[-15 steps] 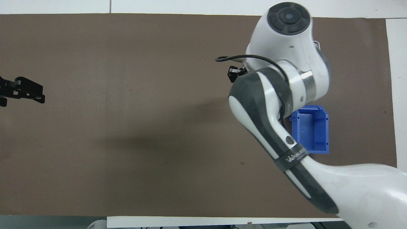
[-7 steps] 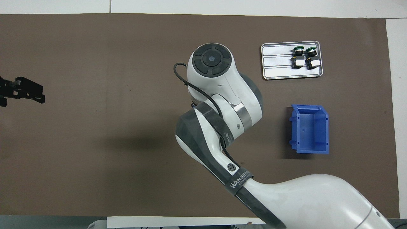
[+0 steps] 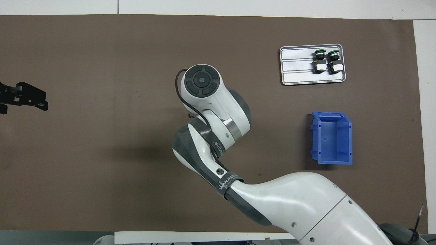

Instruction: Place and press button with both arms

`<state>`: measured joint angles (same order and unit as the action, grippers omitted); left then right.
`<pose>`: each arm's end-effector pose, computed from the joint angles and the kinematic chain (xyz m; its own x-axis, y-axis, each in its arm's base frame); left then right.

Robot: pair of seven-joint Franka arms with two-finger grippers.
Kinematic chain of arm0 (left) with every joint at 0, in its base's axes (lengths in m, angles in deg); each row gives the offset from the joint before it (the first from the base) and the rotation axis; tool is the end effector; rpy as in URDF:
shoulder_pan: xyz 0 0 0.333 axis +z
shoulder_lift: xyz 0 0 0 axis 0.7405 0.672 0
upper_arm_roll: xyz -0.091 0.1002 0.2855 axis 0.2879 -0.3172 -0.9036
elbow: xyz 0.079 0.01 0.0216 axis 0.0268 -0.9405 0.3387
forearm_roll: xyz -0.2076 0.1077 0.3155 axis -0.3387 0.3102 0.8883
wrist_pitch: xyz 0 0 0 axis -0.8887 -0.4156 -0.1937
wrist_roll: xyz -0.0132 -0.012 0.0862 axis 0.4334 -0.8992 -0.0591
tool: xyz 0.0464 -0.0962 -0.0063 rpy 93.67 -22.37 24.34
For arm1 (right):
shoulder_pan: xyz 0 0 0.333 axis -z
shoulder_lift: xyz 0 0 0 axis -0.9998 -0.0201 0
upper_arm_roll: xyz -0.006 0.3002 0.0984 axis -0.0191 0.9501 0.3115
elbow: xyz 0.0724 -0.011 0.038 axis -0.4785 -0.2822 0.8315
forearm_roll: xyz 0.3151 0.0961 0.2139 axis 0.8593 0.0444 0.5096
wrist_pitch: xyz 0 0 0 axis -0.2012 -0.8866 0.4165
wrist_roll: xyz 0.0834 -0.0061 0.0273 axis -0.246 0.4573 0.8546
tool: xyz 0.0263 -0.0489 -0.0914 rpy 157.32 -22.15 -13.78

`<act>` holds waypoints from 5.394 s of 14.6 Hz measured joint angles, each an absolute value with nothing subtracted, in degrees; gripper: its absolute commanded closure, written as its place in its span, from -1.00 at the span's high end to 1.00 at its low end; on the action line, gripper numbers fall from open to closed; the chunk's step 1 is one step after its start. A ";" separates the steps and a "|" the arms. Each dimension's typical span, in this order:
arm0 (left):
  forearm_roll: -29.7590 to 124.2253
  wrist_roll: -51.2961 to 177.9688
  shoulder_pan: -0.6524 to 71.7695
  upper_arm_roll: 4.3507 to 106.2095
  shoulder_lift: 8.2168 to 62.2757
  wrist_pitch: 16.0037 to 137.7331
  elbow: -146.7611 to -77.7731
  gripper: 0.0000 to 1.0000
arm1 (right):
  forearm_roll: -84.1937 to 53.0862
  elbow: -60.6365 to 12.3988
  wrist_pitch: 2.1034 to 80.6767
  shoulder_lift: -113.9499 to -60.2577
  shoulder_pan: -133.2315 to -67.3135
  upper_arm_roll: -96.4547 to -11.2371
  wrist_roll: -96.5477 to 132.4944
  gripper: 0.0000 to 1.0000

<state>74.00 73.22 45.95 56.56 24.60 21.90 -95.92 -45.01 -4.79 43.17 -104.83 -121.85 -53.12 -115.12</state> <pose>0.5330 -0.0545 0.5993 0.9888 -0.0057 -0.1488 -0.0121 -0.9990 -0.0427 0.5482 0.4542 0.3506 0.0691 -0.9929 -0.0967 -0.9972 -0.0717 0.0234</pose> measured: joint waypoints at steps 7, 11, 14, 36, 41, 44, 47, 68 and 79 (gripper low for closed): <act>74.00 72.22 45.95 56.54 24.60 21.91 -95.92 1.00 | -45.09 -11.88 52.02 -105.14 -122.38 -53.27 -117.72 -0.38; 74.00 71.87 45.96 56.53 24.60 21.91 -95.92 1.00 | -45.18 -13.05 52.97 -104.61 -122.64 -53.19 -117.94 1.00; 74.00 71.28 45.96 56.53 24.60 21.91 -95.92 1.00 | -47.60 -11.85 51.73 -103.55 -123.34 -53.19 -117.43 1.00; 73.99 50.24 42.62 57.06 23.21 23.99 -99.74 1.00 | -47.89 -7.80 5.50 -71.63 -82.65 -55.43 0.80 1.00; 73.42 32.07 36.51 57.32 20.88 29.59 -107.05 1.00 | -47.89 -11.02 5.44 -70.64 -80.91 -55.40 5.60 1.00; 71.36 21.26 33.40 57.34 21.58 32.30 -108.33 1.00 | -47.89 -11.60 5.81 -70.25 -79.89 -55.63 9.08 1.00; 70.64 10.54 29.43 57.42 24.42 35.70 -108.87 1.00 | -47.90 -11.71 7.22 -70.23 -83.40 -59.65 11.14 1.00; 69.09 -37.31 12.15 57.43 49.12 61.76 -104.93 0.99 | -47.90 -12.12 7.44 -70.15 -91.09 -67.04 11.23 1.00; 69.73 -38.41 11.25 57.30 51.44 63.51 -103.96 0.06 | -47.90 -12.12 7.44 -70.14 -91.09 -67.04 11.23 1.00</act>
<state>69.73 -38.41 11.25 57.30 51.44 63.51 -103.96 -47.90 -12.12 7.44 -70.14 -91.09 -67.04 11.23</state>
